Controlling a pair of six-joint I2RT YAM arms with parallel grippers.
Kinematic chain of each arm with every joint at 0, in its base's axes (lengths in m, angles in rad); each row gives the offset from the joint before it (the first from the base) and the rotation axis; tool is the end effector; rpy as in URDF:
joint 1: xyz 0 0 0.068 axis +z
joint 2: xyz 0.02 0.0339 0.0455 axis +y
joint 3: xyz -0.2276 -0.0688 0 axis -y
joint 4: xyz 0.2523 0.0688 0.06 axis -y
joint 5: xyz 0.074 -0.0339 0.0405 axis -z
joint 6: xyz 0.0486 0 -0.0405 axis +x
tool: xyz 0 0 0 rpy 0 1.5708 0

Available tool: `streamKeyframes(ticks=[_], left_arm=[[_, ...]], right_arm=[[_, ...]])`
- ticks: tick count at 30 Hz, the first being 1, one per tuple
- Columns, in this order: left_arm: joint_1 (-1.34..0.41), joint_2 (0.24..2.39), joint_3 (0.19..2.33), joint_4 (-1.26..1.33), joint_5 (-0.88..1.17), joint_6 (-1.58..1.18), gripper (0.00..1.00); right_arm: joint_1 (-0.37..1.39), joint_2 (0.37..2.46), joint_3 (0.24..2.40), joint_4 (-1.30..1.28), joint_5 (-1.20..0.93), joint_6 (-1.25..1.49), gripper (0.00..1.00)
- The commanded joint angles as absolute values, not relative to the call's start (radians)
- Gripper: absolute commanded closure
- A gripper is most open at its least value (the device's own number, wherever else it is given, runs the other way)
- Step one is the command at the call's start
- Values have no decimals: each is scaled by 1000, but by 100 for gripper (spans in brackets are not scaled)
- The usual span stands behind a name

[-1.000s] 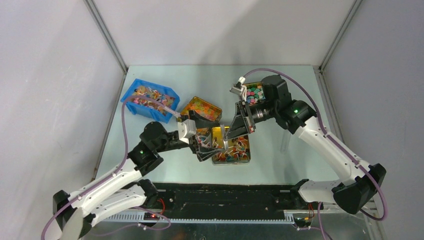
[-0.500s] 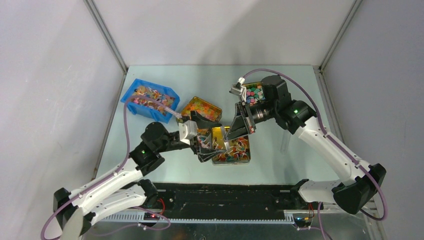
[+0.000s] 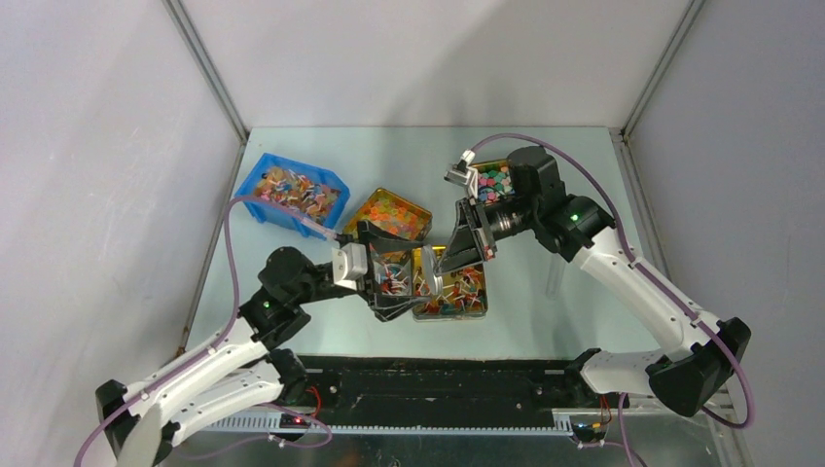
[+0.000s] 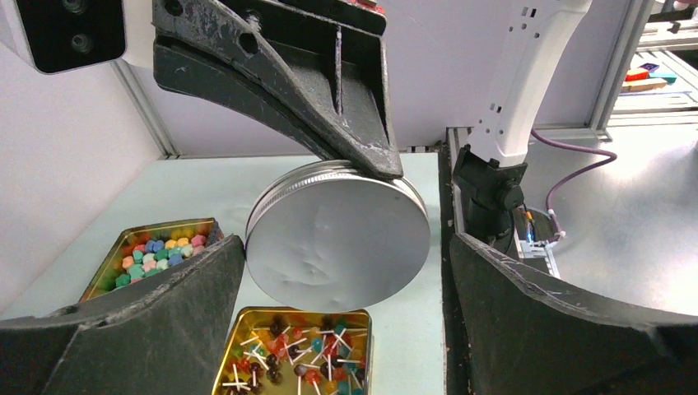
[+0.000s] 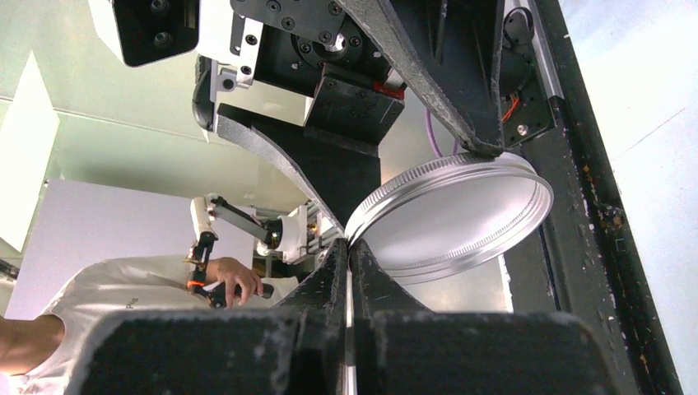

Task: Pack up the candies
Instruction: Pick up the bottle lid at the center of the board.

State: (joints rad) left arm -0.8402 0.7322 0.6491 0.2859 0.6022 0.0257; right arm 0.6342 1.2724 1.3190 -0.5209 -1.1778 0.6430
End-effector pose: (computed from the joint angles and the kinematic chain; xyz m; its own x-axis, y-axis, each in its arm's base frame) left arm 0.1255 -0.1814 0.3275 0.1596 -0.1464 -0.9763 0.9802 0.1405 0.1392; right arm 0.2027 0.2049 0.3604 -0.8274 -0.3236 -0.4590 -0.4908 0.0194 0.8711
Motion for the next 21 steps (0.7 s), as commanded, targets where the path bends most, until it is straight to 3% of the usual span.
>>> streamKeyframes(ticks=[1,21], left_arm=[[-855,724,648,288,568,23,0],[-902,761,681,269,450,96,1]], right_arm=[[645,1271,1321,-455,-1174,665,100],[658,1270,1322,-438,-1154,687,100]])
